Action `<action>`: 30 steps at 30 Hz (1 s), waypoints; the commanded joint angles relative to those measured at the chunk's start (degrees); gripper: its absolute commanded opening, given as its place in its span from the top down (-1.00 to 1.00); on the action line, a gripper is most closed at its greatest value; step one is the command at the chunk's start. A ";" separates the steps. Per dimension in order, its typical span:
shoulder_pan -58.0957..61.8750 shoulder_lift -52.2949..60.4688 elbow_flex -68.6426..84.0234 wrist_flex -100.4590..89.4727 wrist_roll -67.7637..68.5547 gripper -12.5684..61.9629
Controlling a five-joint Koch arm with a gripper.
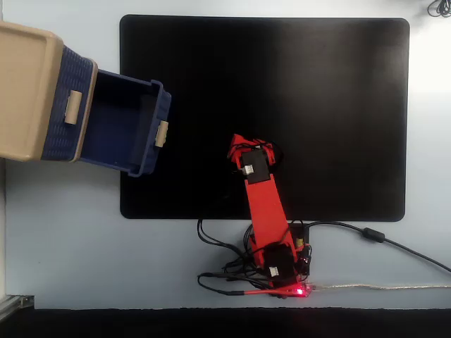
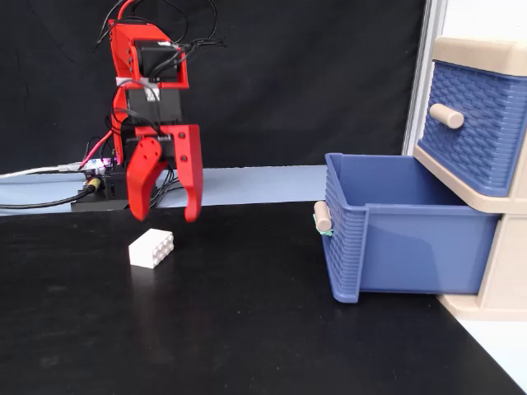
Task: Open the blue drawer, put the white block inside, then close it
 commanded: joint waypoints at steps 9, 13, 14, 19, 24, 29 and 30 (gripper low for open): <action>4.13 -4.13 3.60 -3.43 -0.35 -0.24; 4.57 -3.96 5.80 -6.94 -0.44 -0.22; 4.66 -3.87 6.24 -8.00 -0.44 -0.17; 4.75 -3.60 7.47 -11.43 -1.41 0.34; 6.68 -1.05 7.56 -11.34 -2.72 0.88; 6.94 4.92 7.21 -8.09 -5.89 0.89; 6.94 6.15 7.12 -6.50 -6.06 0.88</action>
